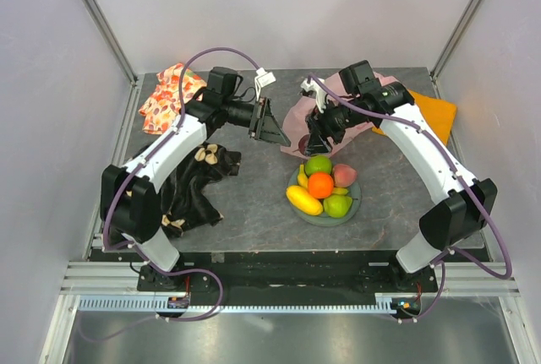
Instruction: Take the fake fruits out of the plastic bag
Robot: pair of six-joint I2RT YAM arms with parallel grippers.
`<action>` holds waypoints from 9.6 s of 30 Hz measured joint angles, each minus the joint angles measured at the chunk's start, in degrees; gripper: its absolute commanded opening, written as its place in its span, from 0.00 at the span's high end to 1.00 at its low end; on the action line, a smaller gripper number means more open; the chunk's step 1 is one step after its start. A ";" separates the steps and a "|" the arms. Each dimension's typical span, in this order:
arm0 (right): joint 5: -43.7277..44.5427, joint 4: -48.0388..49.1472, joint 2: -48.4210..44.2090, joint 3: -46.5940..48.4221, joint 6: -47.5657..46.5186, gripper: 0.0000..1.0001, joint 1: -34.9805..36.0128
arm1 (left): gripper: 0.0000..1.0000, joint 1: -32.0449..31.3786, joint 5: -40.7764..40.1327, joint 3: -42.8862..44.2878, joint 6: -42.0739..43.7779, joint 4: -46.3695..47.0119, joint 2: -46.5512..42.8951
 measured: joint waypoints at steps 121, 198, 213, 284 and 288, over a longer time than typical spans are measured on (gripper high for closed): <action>5.86 5.53 1.55 0.31 7.34 0.02 -15.13 | 0.01 -5.42 -25.51 5.57 23.17 -27.12 22.25; 22.93 16.26 30.88 5.86 14.23 0.21 -13.11 | 0.98 -10.86 -47.93 18.10 18.97 -22.21 13.64; 22.03 17.35 32.92 8.09 14.49 0.42 -9.25 | 0.98 -10.86 -48.15 18.97 19.02 -22.05 15.21; 20.94 11.54 -22.91 -26.23 28.94 1.00 -8.46 | 0.23 -2.51 -64.41 25.00 25.62 -19.61 3.41; 22.18 14.91 -21.64 -28.35 30.80 1.00 -8.46 | 0.23 -2.51 -64.63 25.00 26.18 -19.63 3.43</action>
